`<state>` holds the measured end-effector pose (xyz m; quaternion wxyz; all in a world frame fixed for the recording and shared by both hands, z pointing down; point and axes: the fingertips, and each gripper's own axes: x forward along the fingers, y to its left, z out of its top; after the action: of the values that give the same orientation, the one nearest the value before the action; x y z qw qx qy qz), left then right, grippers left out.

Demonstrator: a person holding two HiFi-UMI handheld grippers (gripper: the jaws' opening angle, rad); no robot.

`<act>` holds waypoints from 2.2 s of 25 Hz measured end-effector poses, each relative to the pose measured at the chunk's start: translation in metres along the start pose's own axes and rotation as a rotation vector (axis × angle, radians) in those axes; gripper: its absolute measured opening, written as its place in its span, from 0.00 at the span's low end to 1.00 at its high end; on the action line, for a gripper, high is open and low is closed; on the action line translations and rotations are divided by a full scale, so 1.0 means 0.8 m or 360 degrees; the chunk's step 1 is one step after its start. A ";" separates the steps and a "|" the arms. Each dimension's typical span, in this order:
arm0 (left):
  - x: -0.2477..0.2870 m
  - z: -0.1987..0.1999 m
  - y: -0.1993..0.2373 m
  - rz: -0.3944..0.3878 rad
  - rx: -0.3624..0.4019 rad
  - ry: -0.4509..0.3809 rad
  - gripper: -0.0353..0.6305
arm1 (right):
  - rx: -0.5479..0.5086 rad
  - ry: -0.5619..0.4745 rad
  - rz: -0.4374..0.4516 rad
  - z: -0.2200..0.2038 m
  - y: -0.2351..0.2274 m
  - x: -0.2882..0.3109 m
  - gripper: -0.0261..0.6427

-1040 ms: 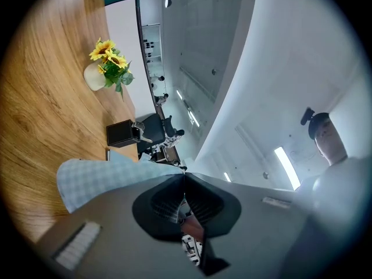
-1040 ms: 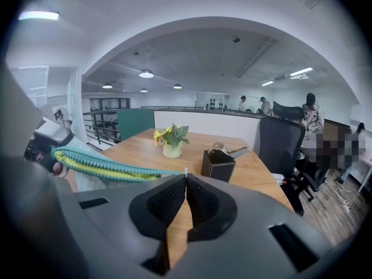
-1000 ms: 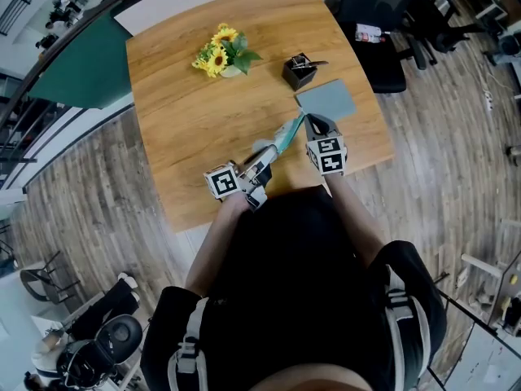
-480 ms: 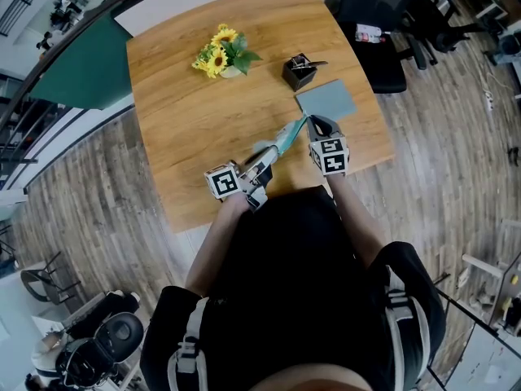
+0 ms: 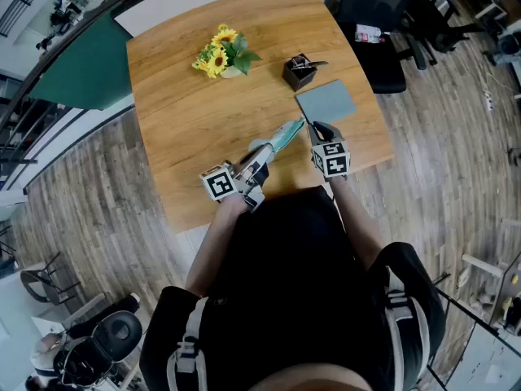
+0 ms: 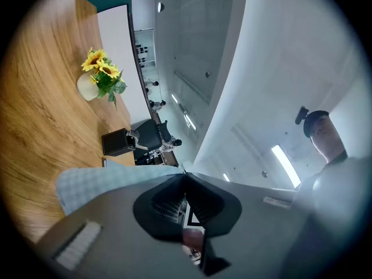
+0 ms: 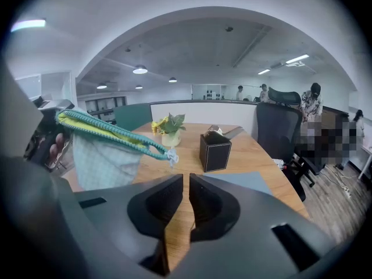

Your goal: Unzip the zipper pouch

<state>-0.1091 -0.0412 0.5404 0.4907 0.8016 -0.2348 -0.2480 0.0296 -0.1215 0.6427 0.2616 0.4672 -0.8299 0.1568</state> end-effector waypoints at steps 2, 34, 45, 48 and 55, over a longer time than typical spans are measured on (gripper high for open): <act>-0.004 0.007 0.000 0.0007 0.0014 -0.0018 0.06 | 0.0006 0.0001 0.0001 -0.002 0.000 -0.002 0.07; -0.063 0.055 0.037 0.0314 0.0304 -0.0154 0.06 | -0.0090 0.0002 0.0191 -0.021 0.036 -0.024 0.04; -0.071 0.055 0.044 0.0352 0.0282 -0.0177 0.06 | -0.0084 0.0009 0.0182 -0.027 0.033 -0.029 0.04; -0.073 0.056 0.045 0.0348 0.0280 -0.0188 0.06 | -0.0081 0.0014 0.0182 -0.030 0.033 -0.028 0.04; -0.075 0.055 0.048 0.0366 0.0269 -0.0195 0.06 | -0.0061 0.0022 0.0192 -0.035 0.035 -0.028 0.04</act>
<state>-0.1879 -0.0494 0.5672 0.4314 0.7912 -0.3746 -0.2180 0.0233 -0.0777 0.6524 0.2664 0.4102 -0.8575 0.1595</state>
